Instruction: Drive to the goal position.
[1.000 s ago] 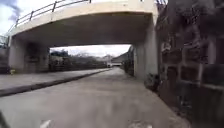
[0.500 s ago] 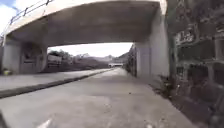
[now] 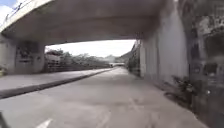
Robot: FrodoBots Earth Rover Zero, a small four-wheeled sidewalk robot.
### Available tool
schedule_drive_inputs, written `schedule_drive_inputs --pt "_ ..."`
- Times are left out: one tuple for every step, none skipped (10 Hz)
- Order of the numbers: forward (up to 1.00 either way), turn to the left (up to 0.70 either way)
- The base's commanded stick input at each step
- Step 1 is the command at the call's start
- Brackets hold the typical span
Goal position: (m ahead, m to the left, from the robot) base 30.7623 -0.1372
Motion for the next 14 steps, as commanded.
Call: schedule_drive_inputs --pt "1.00 0.00" --pt "1.00 0.00" --pt "1.00 0.00" --pt "1.00 0.00" --pt "1.00 0.00" --pt "1.00 0.00" --pt "1.00 0.00" --pt "1.00 0.00" --pt "1.00 0.00" --pt "1.00 0.00" --pt "1.00 0.00" --pt "1.00 0.00" --pt "1.00 0.00" --pt "1.00 -0.03"
